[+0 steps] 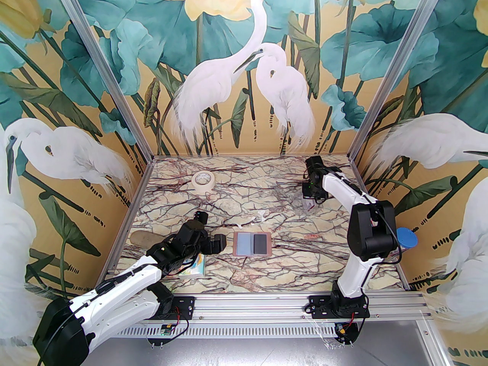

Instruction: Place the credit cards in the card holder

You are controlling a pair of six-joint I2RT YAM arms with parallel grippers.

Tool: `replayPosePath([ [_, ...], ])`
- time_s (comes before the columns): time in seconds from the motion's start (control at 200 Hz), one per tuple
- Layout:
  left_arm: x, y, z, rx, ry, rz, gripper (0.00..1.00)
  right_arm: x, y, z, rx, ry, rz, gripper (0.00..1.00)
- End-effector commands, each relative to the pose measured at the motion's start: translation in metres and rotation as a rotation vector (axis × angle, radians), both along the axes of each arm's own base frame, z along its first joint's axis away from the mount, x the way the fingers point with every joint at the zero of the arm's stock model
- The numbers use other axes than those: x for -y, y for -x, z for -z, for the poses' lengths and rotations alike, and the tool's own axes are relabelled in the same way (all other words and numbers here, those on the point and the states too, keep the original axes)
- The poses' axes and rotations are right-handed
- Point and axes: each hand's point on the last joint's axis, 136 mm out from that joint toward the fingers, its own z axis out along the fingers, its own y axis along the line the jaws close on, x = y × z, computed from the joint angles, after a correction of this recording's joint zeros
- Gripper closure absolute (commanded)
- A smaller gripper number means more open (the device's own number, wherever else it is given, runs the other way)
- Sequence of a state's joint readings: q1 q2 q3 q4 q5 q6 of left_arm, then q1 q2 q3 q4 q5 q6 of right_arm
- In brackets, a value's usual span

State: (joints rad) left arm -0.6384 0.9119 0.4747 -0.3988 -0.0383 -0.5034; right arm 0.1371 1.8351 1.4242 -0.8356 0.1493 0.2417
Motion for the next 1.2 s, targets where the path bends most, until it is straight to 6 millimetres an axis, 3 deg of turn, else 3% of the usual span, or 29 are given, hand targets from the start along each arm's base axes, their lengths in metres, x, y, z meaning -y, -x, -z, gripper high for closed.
replayPosePath([
  [0.0,0.002,-0.005,-0.007,0.018,0.012,0.0,0.01,0.003,0.001,-0.018,0.024,-0.012,0.022,0.98],
  [0.155,0.002,-0.005,-0.006,0.019,0.009,-0.001,0.01,-0.008,0.004,-0.032,0.047,-0.084,0.018,1.0],
  [0.39,0.002,-0.004,-0.008,0.02,0.016,0.0,0.01,-0.02,0.014,-0.07,0.107,-0.178,0.009,1.0],
  [0.54,0.016,0.001,-0.019,0.032,0.098,0.061,0.02,-0.043,0.027,-0.097,0.192,-0.317,-0.06,1.0],
  [0.64,0.042,0.007,-0.046,0.053,0.238,0.162,0.03,-0.069,0.039,-0.116,0.272,-0.473,-0.134,1.0],
  [0.73,0.069,0.015,-0.082,0.079,0.387,0.289,0.05,-0.096,0.056,-0.134,0.341,-0.644,-0.219,1.0],
  [0.895,0.107,0.029,-0.145,0.143,0.586,0.505,0.1,-0.141,0.103,-0.163,0.435,-0.877,-0.412,1.0],
  [1.045,0.125,0.034,-0.178,0.212,0.691,0.625,0.17,-0.173,0.154,-0.188,0.492,-1.007,-0.589,1.0],
  [1.195,0.138,0.038,-0.195,0.229,0.77,0.709,0.26,-0.19,0.195,-0.207,0.521,-1.097,-0.7,1.0],
])
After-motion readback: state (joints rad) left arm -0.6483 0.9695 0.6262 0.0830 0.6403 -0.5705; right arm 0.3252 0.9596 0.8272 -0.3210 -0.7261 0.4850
